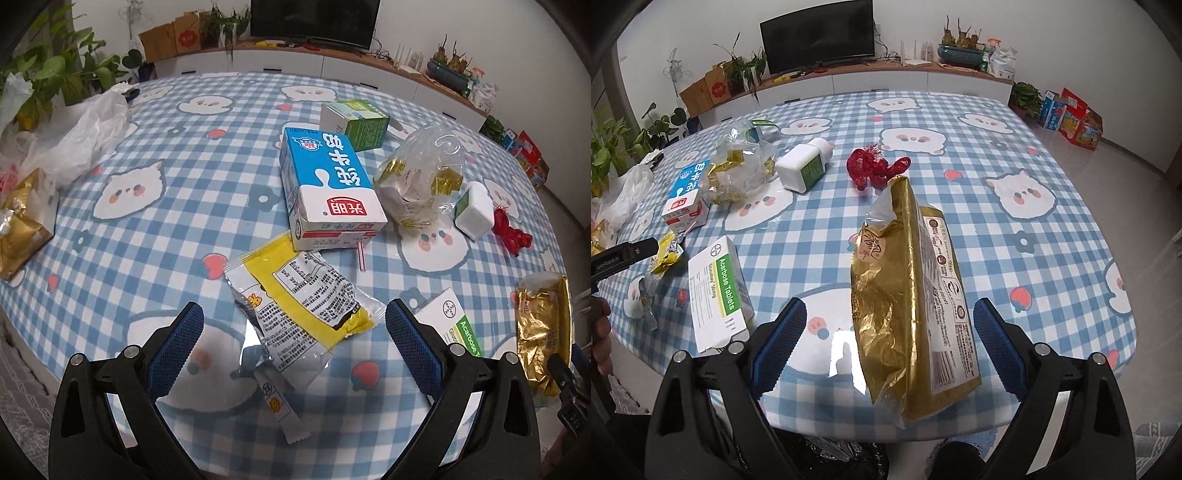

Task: Collect trash
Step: 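Grasp the yellow-and-silver snack wrapper with the left tool while the right tool grasps the gold foil bag, then carry the snack wrapper in the left tool and the gold bag in the right tool to the bin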

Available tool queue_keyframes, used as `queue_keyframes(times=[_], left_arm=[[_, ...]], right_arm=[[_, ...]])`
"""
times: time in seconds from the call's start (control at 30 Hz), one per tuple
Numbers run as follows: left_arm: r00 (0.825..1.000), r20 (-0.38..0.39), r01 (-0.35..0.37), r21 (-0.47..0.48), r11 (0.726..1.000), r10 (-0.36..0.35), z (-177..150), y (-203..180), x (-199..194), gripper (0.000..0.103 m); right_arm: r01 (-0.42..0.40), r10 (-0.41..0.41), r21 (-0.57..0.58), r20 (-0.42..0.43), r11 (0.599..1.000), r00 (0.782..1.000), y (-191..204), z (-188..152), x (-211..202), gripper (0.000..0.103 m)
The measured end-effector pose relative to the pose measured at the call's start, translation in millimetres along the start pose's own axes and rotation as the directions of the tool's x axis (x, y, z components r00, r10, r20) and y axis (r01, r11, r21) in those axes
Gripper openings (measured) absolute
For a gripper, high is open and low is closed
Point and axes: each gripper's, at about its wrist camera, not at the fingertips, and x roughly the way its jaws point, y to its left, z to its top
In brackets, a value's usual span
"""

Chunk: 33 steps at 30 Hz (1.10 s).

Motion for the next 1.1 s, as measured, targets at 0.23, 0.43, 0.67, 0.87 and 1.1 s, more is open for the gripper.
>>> queue_keyframes(times=[0.23,0.43,0.67,0.87,1.1], left_arm=[[0.999,-0.037,-0.017,0.037,0.999,0.019,3,-7,18,0.087],[0.997,-0.069,-0.014,0.035,0.999,0.017,0,-6,28,0.075],[0.996,-0.093,-0.006,0.030,1.000,0.008,-5,-8,31,0.055],[0.994,-0.107,0.027,0.032,0.999,-0.023,-7,-14,28,0.027],[0.994,-0.106,0.040,0.021,0.999,-0.038,-8,-14,28,0.017]], right_arm=[[-0.004,0.005,0.010,-0.054,1.000,0.999,1,0,19,0.064],[0.002,0.000,0.030,-0.067,1.000,0.998,-2,0,22,0.047],[0.025,-0.023,0.033,-0.082,0.999,0.996,-5,0,24,0.022],[0.035,-0.032,0.025,-0.090,0.999,0.995,-5,-1,25,0.010],[0.035,-0.033,0.030,-0.087,0.999,0.996,-7,-2,24,0.006]])
